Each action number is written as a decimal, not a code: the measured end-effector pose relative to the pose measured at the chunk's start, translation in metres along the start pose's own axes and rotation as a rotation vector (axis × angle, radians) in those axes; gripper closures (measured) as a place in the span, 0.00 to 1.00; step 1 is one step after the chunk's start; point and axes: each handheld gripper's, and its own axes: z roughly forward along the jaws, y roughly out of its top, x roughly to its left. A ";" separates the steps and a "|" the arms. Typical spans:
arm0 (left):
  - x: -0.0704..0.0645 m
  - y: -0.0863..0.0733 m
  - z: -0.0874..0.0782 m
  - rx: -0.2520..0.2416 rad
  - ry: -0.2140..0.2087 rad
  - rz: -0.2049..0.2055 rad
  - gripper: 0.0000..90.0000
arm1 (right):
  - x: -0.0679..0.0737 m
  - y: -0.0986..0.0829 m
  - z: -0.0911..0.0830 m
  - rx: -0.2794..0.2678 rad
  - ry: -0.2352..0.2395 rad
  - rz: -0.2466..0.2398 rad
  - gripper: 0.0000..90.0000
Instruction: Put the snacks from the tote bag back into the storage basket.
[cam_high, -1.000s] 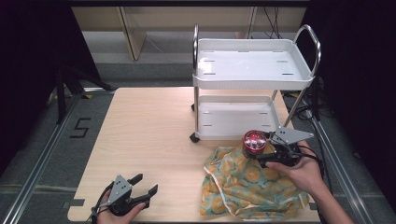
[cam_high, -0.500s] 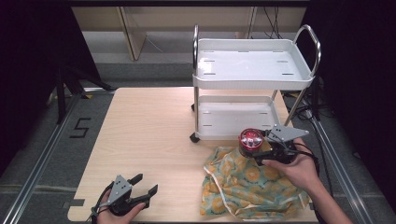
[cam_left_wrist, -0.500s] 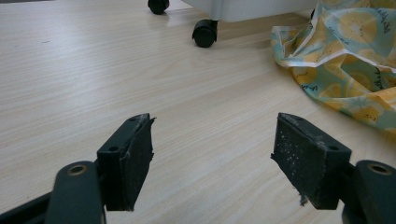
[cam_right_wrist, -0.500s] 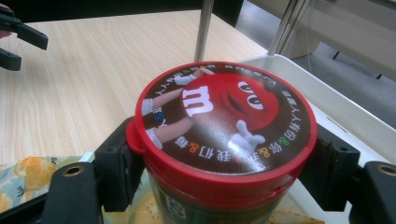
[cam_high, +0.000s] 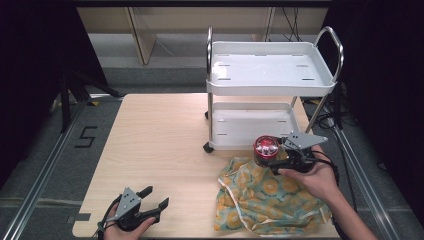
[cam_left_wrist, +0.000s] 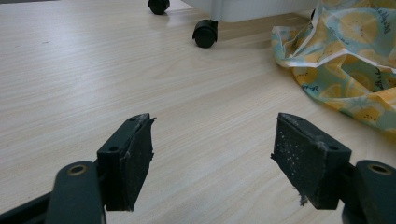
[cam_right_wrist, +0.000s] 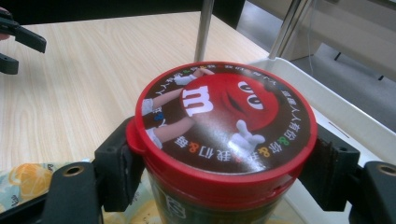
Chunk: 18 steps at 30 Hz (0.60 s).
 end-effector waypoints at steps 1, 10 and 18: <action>0.000 0.000 0.000 0.002 0.003 0.001 0.31 | 0.000 0.000 0.001 -0.009 -0.005 -0.001 0.29; 0.000 0.000 0.001 -0.013 -0.003 -0.006 0.31 | -0.002 0.003 0.004 0.002 0.005 -0.006 0.29; 0.001 0.000 -0.001 -0.011 0.005 0.002 0.31 | -0.001 0.003 0.010 -0.007 0.006 -0.001 0.29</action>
